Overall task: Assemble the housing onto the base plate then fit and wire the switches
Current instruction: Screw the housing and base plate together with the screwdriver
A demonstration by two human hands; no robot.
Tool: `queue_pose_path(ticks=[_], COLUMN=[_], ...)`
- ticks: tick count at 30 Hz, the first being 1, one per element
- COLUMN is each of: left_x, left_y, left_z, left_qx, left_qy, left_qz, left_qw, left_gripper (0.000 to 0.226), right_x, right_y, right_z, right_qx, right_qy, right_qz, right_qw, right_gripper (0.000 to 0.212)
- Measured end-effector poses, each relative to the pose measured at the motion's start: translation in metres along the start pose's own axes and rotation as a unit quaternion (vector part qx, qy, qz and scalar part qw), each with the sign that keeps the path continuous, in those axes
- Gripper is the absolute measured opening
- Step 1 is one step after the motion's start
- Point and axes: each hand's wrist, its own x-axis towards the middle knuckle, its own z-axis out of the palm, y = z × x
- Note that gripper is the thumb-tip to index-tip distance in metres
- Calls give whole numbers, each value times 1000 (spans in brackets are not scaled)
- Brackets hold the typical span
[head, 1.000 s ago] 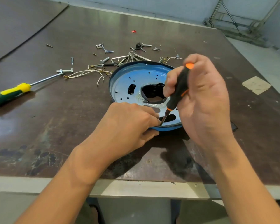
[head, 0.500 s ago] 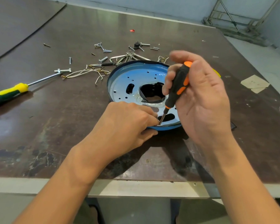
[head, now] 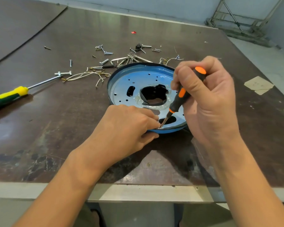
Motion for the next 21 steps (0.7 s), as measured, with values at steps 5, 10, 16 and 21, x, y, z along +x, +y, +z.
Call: queue_pose_path(ticks=[5,10,16,21], left_x=[-1,0,-1,-4], left_y=[0,1,0,-3], left_z=[1,-1,1,5], left_qx=[-9,-10,-15,-15], left_qy=[9,7,30,32], left_qz=[-8,1,6,5], left_qw=[1000,1000,999,999], left_gripper=[17,14,10,14], right_x=[-1,-2,-1,-2], right_y=[1,-1,-1,-1], right_z=[7,3,1,0], right_qx=[27,39,13,56], right_qy=[-30,-68,-32,-74], right_qz=[-3,11,-9,35], right_qw=[999,997,999,995], right_gripper=[27,20,11,26])
